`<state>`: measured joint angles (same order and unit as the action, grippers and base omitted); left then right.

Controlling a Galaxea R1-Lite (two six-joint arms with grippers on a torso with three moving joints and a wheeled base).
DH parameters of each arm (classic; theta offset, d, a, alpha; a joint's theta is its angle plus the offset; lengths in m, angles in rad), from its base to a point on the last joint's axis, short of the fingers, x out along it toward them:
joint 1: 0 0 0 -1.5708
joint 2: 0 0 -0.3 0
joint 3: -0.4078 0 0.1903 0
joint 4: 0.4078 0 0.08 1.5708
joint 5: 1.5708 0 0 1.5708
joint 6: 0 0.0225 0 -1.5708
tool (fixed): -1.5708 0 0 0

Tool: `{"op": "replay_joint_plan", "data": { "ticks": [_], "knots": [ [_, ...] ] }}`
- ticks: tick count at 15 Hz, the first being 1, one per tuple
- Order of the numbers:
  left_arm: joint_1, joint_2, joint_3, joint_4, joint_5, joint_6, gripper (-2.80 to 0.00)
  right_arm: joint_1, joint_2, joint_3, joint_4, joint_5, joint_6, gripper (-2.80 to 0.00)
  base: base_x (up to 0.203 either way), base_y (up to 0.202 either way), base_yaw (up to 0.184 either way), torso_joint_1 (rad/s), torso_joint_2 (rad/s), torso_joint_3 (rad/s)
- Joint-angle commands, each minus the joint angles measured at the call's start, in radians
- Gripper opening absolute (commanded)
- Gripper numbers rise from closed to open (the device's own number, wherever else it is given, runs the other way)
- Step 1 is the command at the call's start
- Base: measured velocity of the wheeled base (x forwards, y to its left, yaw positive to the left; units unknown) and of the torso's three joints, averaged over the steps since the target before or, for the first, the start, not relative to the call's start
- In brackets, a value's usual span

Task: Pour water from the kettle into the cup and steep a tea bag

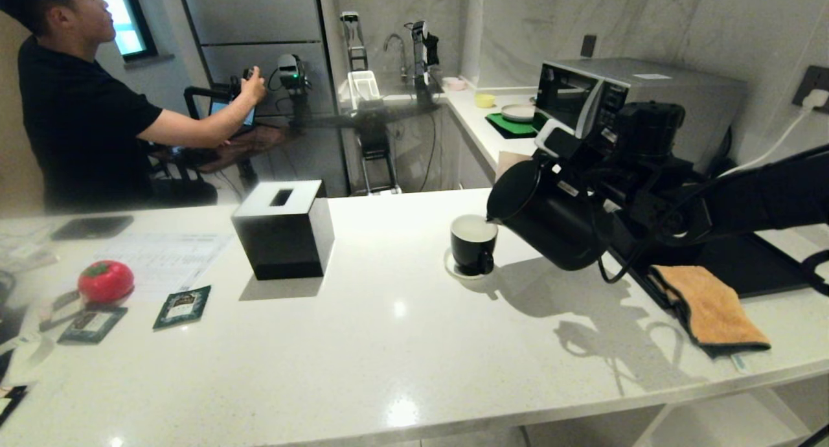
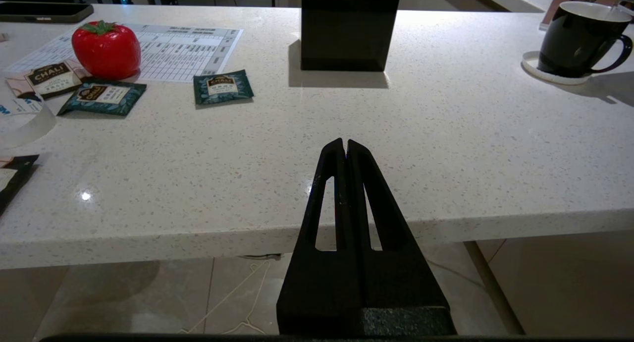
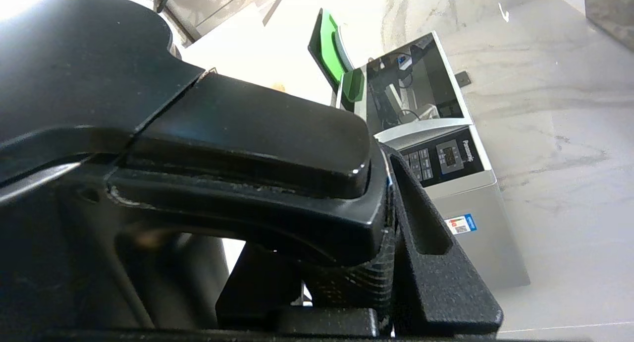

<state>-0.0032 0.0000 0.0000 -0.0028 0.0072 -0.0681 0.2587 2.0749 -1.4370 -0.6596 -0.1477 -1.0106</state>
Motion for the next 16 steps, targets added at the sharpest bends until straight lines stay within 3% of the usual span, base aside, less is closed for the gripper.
{"op": "replay_joint_plan", "data": {
  "ticks": [1,16],
  "knots": [
    [0.0,0.0,0.0,0.0,0.0,-0.001,-2.8,0.001,-0.001,0.0,-0.005,-0.001,-0.006,-2.8,0.0,0.0,0.0,0.0,0.0,0.0],
    [0.0,0.001,0.0,0.0,0.0,-0.001,-2.8,0.001,-0.029,0.029,0.0,-0.004,-0.037,-2.8,0.0,0.0,0.0,0.0,0.0,0.0]
  ]
}}
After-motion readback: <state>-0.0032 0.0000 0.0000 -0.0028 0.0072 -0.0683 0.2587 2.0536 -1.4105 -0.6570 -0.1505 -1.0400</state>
